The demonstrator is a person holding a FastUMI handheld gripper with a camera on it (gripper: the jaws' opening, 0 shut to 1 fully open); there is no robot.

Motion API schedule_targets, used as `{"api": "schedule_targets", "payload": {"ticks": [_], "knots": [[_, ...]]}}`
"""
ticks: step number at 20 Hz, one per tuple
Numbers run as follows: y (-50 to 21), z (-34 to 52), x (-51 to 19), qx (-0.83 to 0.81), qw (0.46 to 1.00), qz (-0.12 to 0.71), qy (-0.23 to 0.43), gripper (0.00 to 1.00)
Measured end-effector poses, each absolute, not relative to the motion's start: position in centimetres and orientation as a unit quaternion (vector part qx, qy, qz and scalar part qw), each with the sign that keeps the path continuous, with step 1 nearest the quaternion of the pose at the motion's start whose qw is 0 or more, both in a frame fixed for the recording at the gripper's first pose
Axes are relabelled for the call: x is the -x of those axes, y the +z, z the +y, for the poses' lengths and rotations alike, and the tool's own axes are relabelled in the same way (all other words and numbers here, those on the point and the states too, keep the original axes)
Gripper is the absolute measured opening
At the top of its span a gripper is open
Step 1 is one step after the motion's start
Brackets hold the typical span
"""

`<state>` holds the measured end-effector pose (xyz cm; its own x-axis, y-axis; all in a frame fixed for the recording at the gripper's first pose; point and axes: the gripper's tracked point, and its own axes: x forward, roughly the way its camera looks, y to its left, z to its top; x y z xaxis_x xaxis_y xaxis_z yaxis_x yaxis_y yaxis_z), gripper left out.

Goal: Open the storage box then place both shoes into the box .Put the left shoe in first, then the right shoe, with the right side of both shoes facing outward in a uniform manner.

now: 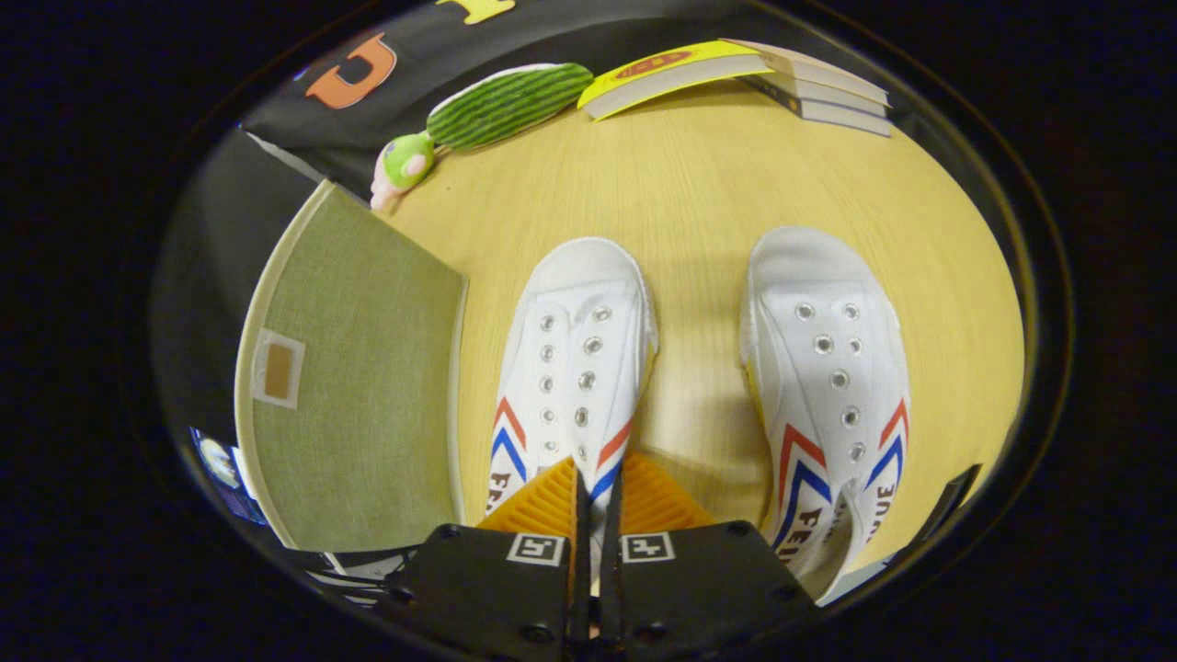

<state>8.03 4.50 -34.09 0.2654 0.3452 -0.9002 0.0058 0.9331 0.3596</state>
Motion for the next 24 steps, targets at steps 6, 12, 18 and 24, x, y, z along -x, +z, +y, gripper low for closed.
{"api": "schedule_targets", "payload": {"ticks": [6,12,18,24], "knots": [[-31.3,5.5,-8.1,-0.223,0.776,0.58,0.103,0.06],[-21.5,5.4,-7.4,-0.215,0.818,0.526,0.088,0.06],[-9.4,10.5,-4.8,-0.214,0.834,0.488,0.14,0.06],[-7.3,19.2,-4.7,-0.198,0.825,0.492,0.194,0.06]]}}
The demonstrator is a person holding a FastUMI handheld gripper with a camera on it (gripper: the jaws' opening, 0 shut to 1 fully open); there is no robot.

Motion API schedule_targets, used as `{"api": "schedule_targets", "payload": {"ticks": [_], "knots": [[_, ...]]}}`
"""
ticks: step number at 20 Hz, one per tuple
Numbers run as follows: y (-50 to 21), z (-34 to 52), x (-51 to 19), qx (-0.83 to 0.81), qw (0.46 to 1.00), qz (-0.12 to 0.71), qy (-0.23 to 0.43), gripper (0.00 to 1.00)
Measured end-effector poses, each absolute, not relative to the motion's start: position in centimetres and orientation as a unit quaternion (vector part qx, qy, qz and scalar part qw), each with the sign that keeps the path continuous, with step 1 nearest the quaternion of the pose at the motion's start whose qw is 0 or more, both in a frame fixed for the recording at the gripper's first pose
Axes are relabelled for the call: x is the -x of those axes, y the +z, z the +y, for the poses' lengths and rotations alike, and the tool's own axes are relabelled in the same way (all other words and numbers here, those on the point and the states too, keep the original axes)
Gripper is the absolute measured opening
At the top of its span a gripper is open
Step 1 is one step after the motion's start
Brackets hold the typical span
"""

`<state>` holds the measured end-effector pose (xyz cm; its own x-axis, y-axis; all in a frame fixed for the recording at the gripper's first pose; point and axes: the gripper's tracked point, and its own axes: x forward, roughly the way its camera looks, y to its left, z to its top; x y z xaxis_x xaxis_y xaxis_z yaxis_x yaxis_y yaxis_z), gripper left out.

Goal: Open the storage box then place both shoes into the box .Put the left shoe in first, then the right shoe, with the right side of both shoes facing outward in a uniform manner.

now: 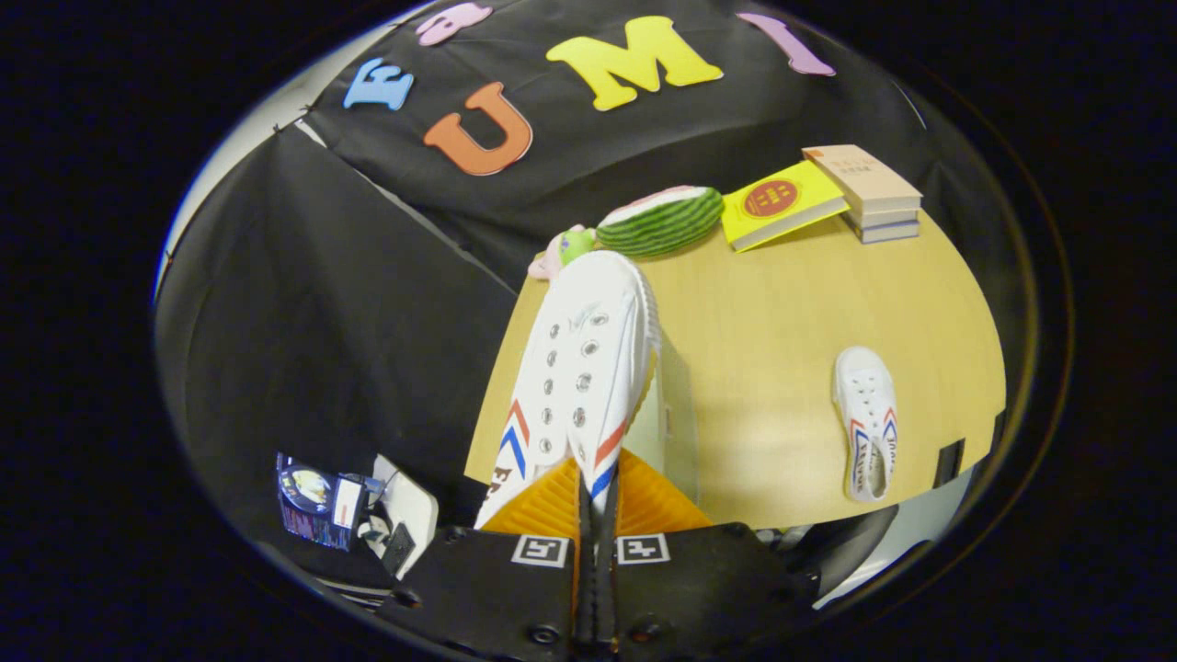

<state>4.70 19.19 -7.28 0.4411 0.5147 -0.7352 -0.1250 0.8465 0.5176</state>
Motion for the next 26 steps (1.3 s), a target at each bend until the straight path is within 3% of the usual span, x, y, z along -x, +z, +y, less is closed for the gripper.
{"api": "schedule_targets", "payload": {"ticks": [9,15,21,25,26], "knots": [[-15.0,28.2,-4.8,-0.205,0.769,0.57,0.204,0.06],[-17.0,29.4,-6.7,-0.208,0.77,0.573,0.191,0.06],[-19.0,30.2,-7.0,-0.208,0.761,0.584,0.193,0.22],[-17.4,31.9,-7.3,-0.219,0.766,0.554,0.241,0.44],[-16.8,31.9,-7.5,-0.21,0.776,0.542,0.246,0.57]]}}
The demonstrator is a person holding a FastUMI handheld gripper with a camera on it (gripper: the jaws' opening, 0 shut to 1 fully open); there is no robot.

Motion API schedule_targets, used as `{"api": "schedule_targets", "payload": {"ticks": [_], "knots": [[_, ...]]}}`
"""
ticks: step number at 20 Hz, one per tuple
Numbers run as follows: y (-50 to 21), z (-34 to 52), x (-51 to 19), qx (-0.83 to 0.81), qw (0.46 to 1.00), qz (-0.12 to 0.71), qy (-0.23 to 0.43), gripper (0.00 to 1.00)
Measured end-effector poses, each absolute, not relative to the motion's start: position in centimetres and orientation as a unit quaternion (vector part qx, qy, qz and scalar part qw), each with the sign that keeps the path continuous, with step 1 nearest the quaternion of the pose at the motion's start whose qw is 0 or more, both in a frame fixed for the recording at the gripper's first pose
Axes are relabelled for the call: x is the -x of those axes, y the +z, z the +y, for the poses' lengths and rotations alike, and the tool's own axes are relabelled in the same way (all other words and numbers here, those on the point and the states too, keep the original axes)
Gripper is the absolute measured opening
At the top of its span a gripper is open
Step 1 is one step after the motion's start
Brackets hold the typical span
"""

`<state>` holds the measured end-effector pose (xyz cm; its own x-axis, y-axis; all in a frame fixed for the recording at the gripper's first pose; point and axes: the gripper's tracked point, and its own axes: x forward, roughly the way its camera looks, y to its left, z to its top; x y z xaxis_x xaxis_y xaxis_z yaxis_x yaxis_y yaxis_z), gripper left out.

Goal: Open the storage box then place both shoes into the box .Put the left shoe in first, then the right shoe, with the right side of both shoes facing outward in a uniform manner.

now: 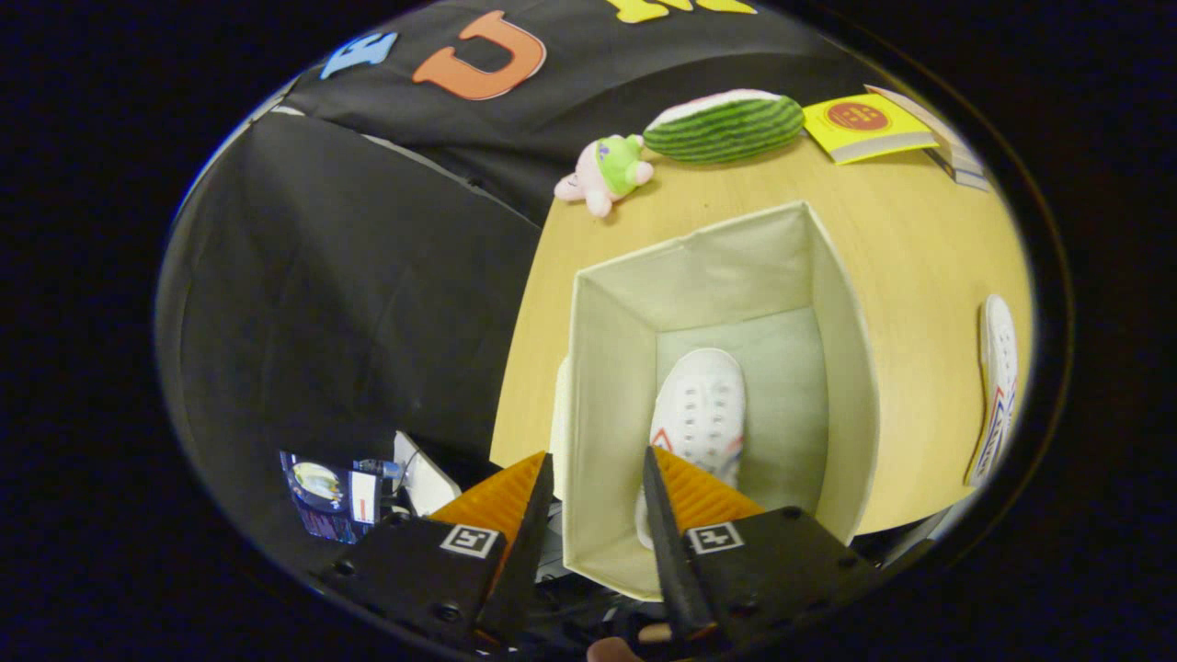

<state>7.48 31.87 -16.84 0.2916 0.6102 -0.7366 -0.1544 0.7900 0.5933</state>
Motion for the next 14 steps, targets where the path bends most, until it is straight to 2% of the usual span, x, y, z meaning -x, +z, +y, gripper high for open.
{"api": "schedule_targets", "payload": {"ticks": [1,4,10,14], "knots": [[-16.3,31.7,-7.6,-0.197,0.787,0.529,0.25,0.7],[-14.4,30.9,-7.3,-0.161,0.816,0.491,0.257,0.83],[-10.8,26.3,-6.1,-0.097,0.864,0.426,0.25,0.85],[-9.0,20.4,-5.1,-0.052,0.896,0.385,0.217,0.87]]}}
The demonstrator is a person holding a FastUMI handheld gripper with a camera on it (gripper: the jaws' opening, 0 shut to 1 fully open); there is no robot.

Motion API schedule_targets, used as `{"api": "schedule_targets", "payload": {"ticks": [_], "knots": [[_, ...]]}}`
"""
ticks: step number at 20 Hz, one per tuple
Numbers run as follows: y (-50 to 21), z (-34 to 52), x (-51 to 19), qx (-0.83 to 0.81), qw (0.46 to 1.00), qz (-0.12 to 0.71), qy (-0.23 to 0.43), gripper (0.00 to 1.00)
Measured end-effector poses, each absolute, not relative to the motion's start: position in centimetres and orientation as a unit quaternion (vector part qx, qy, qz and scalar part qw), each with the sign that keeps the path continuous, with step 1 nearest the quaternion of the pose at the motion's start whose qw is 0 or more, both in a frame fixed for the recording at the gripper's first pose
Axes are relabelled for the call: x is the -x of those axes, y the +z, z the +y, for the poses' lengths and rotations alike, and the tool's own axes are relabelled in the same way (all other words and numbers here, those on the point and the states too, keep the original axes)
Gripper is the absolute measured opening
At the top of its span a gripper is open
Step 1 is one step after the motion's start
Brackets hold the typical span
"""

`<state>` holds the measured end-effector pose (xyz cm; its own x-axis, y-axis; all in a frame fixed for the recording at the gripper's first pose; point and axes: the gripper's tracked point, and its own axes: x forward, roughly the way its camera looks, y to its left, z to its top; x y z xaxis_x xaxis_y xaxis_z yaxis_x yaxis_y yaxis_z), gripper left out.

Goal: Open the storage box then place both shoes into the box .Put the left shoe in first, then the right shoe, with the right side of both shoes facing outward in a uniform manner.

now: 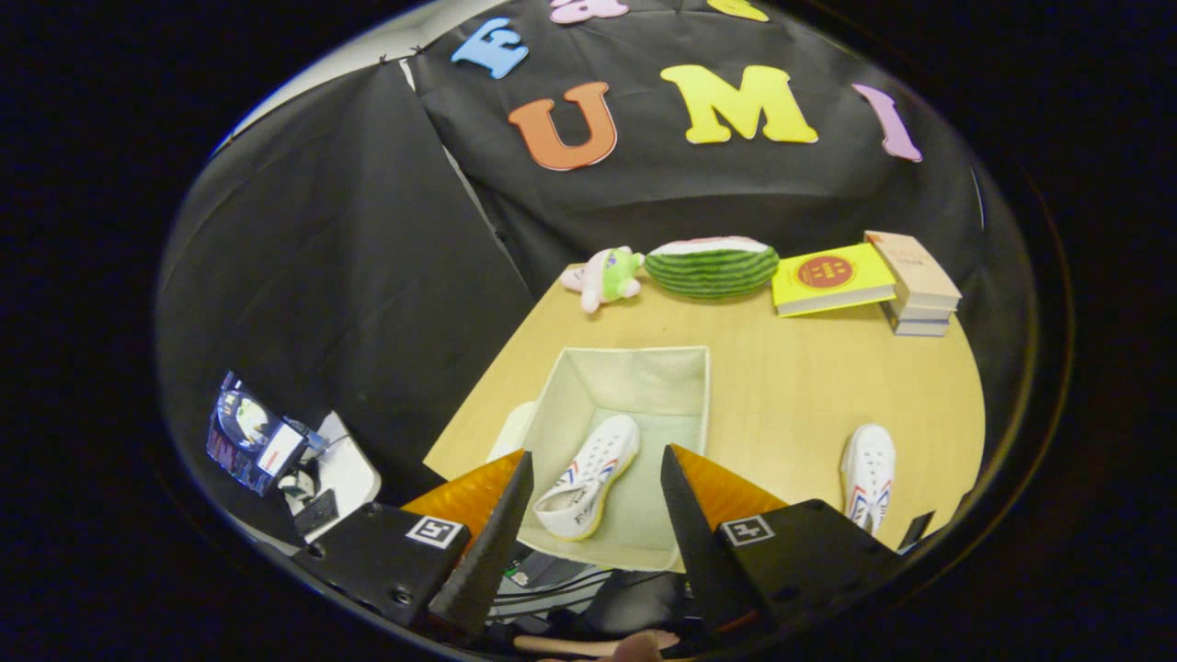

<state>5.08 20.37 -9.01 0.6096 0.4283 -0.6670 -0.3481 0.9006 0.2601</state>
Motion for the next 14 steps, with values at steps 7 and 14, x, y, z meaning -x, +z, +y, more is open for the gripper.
{"api": "schedule_targets", "payload": {"ticks": [7,14], "knots": [[-10.3,6.1,-4.7,0.048,0.931,0.347,0.102,0.94],[-17.0,-1.9,-4.3,0.021,0.901,0.429,0.06,0.94]]}}
